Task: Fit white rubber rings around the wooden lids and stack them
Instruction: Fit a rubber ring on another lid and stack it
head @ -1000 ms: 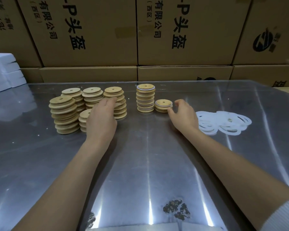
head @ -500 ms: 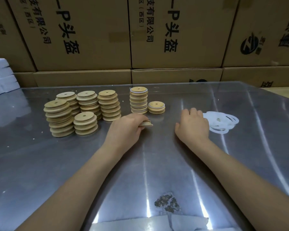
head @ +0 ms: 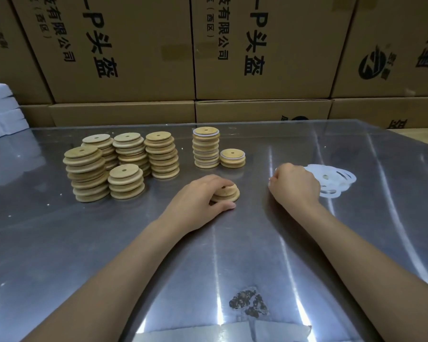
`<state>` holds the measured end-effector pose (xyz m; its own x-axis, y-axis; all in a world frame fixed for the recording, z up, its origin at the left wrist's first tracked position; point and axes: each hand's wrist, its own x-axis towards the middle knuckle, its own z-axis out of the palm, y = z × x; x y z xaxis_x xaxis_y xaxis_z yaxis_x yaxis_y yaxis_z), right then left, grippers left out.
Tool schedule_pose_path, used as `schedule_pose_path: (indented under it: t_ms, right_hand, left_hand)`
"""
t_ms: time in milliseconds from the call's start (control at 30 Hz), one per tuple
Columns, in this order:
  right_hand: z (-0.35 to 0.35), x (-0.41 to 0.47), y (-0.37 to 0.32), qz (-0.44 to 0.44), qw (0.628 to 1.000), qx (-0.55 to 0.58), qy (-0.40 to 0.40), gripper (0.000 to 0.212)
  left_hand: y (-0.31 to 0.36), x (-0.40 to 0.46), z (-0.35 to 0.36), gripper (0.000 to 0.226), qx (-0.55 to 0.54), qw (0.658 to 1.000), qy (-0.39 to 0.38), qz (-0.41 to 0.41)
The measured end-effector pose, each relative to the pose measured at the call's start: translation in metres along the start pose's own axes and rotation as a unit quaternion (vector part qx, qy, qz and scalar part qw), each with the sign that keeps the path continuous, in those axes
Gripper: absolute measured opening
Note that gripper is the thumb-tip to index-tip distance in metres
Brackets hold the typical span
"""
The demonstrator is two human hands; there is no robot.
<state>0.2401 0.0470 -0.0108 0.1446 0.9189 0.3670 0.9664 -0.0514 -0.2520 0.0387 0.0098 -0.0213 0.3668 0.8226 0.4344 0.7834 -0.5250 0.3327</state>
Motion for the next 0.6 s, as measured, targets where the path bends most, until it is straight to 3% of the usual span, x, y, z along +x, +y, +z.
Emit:
schedule_pose_path:
  t_ms: [133,267,367,600]
  right_hand:
    - [-0.002,0.003,-0.004,-0.042,0.989,0.118,0.078,0.019]
    - [0.006,-0.008,-0.019,-0.089,0.958,0.272,0.015,0.014]
    - [0.009,-0.015,-0.03,-0.147,0.945,0.293,-0.005,0.009]
    - [0.006,-0.023,-0.037,-0.257,0.927,0.269,-0.04,0.007]
  left_hand:
    - [0.0,0.0,0.002,0.052,-0.07,0.997,0.02,-0.04]
    - [-0.005,0.001,0.004,0.092,-0.179,0.973,-0.018,-0.142]
    - [-0.01,0.002,0.009,0.1,-0.172,0.973,-0.057,-0.144]
    - [-0.014,0.005,0.011,0.103,-0.228,0.959,-0.019,-0.165]
